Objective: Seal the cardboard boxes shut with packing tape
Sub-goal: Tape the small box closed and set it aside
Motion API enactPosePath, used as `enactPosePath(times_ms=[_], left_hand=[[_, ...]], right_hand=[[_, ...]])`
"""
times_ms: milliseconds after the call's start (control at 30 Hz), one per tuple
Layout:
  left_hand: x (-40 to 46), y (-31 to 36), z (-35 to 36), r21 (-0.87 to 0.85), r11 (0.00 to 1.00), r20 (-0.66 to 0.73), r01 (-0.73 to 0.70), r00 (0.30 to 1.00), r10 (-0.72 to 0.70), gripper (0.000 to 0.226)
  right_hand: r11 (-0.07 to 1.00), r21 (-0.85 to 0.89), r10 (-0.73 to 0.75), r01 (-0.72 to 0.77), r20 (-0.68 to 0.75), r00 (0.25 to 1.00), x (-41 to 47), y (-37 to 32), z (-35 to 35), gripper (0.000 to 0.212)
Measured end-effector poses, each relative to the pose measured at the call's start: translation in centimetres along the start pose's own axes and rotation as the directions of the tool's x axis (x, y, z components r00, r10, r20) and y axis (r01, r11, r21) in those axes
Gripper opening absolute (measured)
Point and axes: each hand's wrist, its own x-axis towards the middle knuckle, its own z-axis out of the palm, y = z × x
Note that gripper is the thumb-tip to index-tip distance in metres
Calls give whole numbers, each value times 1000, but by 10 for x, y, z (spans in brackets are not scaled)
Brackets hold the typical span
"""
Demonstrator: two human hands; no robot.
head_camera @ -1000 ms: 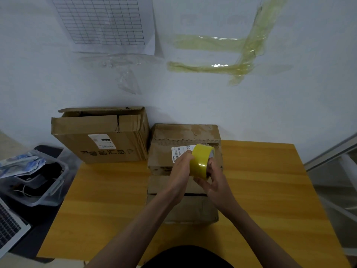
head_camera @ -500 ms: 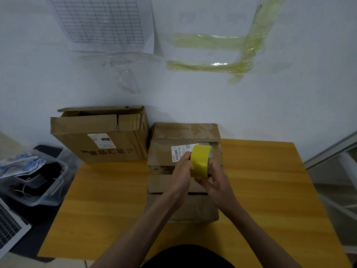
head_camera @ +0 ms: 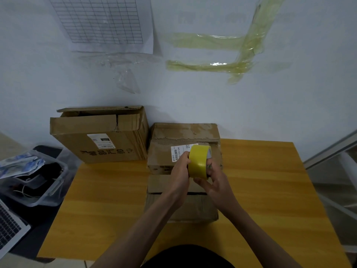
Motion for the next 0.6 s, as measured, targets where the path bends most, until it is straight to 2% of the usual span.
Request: enactPosePath(times_ms=[200,333,433,533,600], left_hand=[[0,-1,-3,64,996,22,-55,998,54,38],[-6,5,-4,178,963,47,-205,979,200,31],[-5,8,-11,404,803,13,-438,881,474,45],[1,14,-19,652,537,88,-535,757,647,28],[4,19,-25,742,390,131,-545,689,713,17]], right_hand=[[998,68,-1,1,-8,1000,-2,-6,-5,31],[992,127,5,-2,-24,1000,0,-13,-8,34],[992,122,-7,14,-53,999,2,-16,-15,32],[999,26,-34,36,-80,996,3,-16,-20,29],[998,-42,-59,56,-80,995,3,-14,-20,32]])
